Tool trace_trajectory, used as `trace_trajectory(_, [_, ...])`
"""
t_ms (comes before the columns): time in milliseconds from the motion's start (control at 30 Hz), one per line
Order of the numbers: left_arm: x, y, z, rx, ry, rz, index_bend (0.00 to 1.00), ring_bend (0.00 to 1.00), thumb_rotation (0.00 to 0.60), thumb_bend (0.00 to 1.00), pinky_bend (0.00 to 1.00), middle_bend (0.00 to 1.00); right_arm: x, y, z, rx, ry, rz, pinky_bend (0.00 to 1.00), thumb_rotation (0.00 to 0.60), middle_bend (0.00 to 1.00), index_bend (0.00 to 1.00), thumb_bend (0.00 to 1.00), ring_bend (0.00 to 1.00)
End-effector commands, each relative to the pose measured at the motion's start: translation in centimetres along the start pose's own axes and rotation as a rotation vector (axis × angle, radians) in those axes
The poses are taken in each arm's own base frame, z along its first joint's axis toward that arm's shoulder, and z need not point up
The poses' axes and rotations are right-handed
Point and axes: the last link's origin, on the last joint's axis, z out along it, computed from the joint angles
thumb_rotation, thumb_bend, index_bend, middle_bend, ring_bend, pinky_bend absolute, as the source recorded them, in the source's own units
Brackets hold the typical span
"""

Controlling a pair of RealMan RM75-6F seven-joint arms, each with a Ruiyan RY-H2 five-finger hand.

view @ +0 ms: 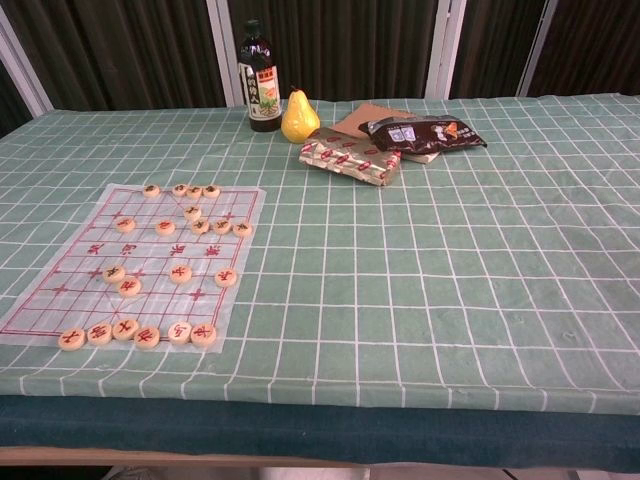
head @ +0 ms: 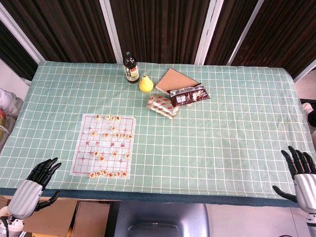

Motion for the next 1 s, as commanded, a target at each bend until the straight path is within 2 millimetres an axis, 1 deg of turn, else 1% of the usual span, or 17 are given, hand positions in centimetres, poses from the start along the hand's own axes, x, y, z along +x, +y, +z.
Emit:
trace_trajectory(33, [-0.2,0.0,0.0,0.001,-0.008,-0.002,0.00,0.00,0.600,0.34,0.11,0.00,-0.1,-0.1,0.1,-0.003,-0.005,-0.001,0.00,0.600,0.00,0.00,0.09,0.00])
trace_trajectory(100, [-0.5,0.2,0.3,-0.005,-0.025,-0.008,0.00,0.00,0.600,0.34,0.11,0.00,-0.1,-0.1,0.3,-0.005,0.003,-0.002,0.00,0.600,0.00,0.00,0.09,0.00])
trace_trajectory(200, [-1.1,0.9,1.1,-0.029,-0.008,-0.047,0.00,0.00,0.600,0.34,0.11,0.00,-0.1,-0.4,0.5,0.003,0.004,0.015,0.00,0.600,0.00,0.00,0.09,0.00])
trace_trajectory(233, [-1.4,1.0,1.7,-0.029,0.009,-0.044,0.00,0.01,0.600,0.34,0.13,0.02,-0.2,-0.5,0.6,0.007,0.003,0.014,0.00,0.600,0.00,0.00,0.09,0.00])
trace_trajectory(267, [-1.5,1.1,2.2,-0.024,0.028,-0.027,0.00,0.14,0.600,0.34,0.24,0.16,-0.2,-0.5,0.6,0.009,-0.001,0.013,0.00,0.600,0.00,0.00,0.09,0.00])
trace_trajectory(300, [-2.0,1.1,2.9,-0.006,0.019,-0.006,0.00,0.34,0.600,0.34,0.43,0.36,-0.3,-0.6,0.7,0.010,-0.007,0.013,0.00,0.600,0.00,0.00,0.09,0.00])
trace_trajectory(367, [-2.9,1.4,3.7,0.015,-0.067,-0.076,0.00,0.83,0.600,0.34,0.88,0.83,-0.4,-0.7,0.8,0.013,-0.012,0.015,0.00,0.600,0.00,0.00,0.09,0.00])
trace_trajectory(400, [-3.2,1.5,4.3,0.029,-0.094,-0.096,0.00,0.97,0.600,0.34,0.99,0.96,-0.4,-0.8,0.9,0.015,-0.012,0.016,0.00,0.600,0.00,0.00,0.09,0.00])
trace_trajectory(433, [-3.4,1.5,5.2,0.044,-0.108,-0.105,0.01,1.00,0.600,0.34,1.00,0.99,-0.4,-0.9,0.9,0.019,-0.011,0.017,0.00,0.600,0.00,0.00,0.09,0.00])
trace_trajectory(500, [-4.2,1.4,6.2,0.068,-0.118,-0.091,0.05,1.00,0.600,0.35,1.00,1.00,-0.5,-1.0,1.0,0.025,-0.010,0.016,0.00,0.600,0.00,0.00,0.09,0.00])
trace_trajectory(600, [-5.9,1.7,7.4,0.141,-0.090,-0.172,0.14,1.00,0.600,0.39,1.00,1.00,-0.7,-1.2,1.2,0.035,-0.008,0.019,0.00,0.600,0.00,0.00,0.09,0.00])
trace_trajectory(667, [-7.0,1.4,8.2,0.181,-0.092,-0.189,0.21,1.00,0.600,0.41,1.00,1.00,-0.9,-1.2,1.4,0.037,-0.016,0.018,0.00,0.600,0.00,0.00,0.09,0.00])
trace_trajectory(800, [-8.4,0.8,8.8,0.232,-0.159,-0.154,0.21,1.00,0.600,0.40,1.00,1.00,-1.0,-1.4,1.5,0.042,-0.020,0.017,0.00,0.600,0.00,0.00,0.09,0.00])
trace_trajectory(900, [-8.9,0.9,8.9,0.237,-0.200,-0.151,0.25,1.00,0.600,0.39,1.00,1.00,-1.1,-1.4,1.5,0.041,-0.019,0.016,0.00,0.600,0.00,0.00,0.09,0.00])
trace_trajectory(1000, [-9.1,1.4,9.0,0.231,-0.229,-0.146,0.24,1.00,0.600,0.38,1.00,1.00,-1.1,-1.5,1.5,0.044,-0.021,0.015,0.00,0.600,0.00,0.00,0.09,0.00])
